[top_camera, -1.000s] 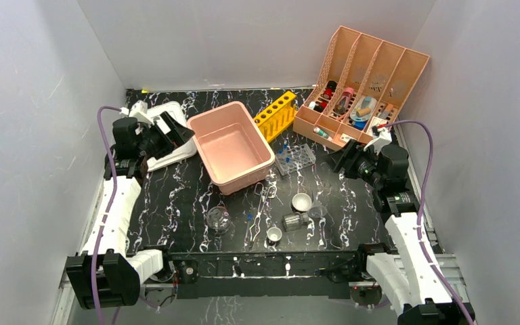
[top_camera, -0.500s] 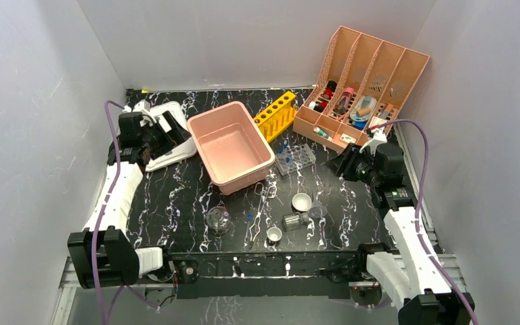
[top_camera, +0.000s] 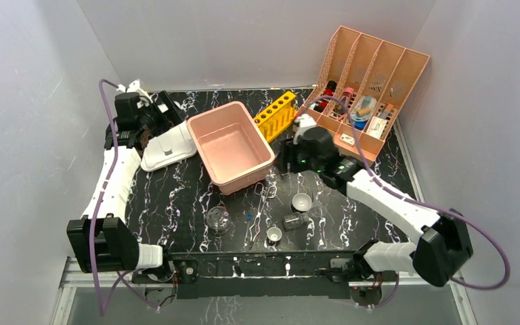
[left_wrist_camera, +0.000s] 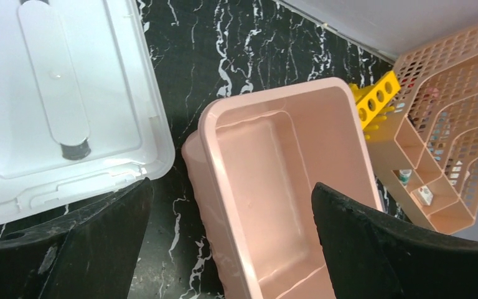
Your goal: Organize the chemistry lab equipment
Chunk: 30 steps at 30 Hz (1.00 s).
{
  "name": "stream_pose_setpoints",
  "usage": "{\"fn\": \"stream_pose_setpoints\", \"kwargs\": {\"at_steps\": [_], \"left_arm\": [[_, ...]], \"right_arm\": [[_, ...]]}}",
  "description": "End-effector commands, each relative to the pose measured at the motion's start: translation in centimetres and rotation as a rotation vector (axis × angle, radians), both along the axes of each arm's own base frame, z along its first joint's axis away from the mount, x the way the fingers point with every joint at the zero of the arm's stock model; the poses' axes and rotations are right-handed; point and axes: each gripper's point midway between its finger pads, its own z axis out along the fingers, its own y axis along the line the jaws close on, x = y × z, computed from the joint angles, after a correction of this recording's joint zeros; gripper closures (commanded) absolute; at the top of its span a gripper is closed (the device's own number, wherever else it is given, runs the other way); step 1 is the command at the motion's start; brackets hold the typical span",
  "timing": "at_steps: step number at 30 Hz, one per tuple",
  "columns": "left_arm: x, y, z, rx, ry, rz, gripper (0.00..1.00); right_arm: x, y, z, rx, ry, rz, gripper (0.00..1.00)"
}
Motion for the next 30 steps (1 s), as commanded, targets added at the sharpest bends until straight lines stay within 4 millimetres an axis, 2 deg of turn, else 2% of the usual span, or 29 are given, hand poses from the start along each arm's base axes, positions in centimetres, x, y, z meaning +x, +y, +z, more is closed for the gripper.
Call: {"fn": "stream_pose_setpoints", "kwargs": {"at_steps": [1, 6, 9, 10, 12, 14, 16, 20, 25, 30], "left_arm": [[-1.3, 0.4, -0.6, 0.084, -0.007, 0.022, 0.02], [-2.2, 1.2, -1.5, 0.189, -0.003, 0.056, 0.02], [-2.3, 1.3, -1.6, 0.189, 0.000, 0.063, 0.02], [-2.3, 1.3, -1.7, 0.188, 0.004, 0.065, 0.02], [-2.3, 1.4, -2.0, 0.190, 0.014, 0.069, 0.02], [-2.4, 1.4, -2.2, 0.189, 0.021, 0.068, 0.03], [-2.4, 1.2, -2.2, 0.187, 0.022, 0.060, 0.04], [-2.6, 1.5, -2.1, 0.193, 0.017, 0.072, 0.04], [-2.8, 1.8, -1.8, 0.203, 0.004, 0.089, 0.04], [-2.9, 2.1, -1.8, 0.219, 0.002, 0.103, 0.04]], "right_arm": [[1.0, 2.7, 2.8, -0.136, -0.172, -0.032, 0.35], [-2.7, 6.1, 2.8, -0.209, -0.202, 0.058, 0.27], [-6.2, 9.5, 2.2, -0.212, -0.241, 0.164, 0.26], [-8.4, 11.2, 1.9, -0.209, -0.269, 0.219, 0.26], [-10.8, 13.6, 1.3, -0.204, -0.320, 0.268, 0.26], [-12.3, 15.4, 0.7, -0.197, -0.359, 0.279, 0.26], [-12.9, 16.5, 0.0, -0.173, -0.377, 0.263, 0.24], [-13.0, 18.1, 0.0, -0.080, -0.410, 0.262, 0.21], [-13.5, 20.4, -1.4, -0.128, -0.412, 0.349, 0.20], [-14.3, 22.3, -2.1, -0.090, -0.387, 0.403, 0.21]]}}
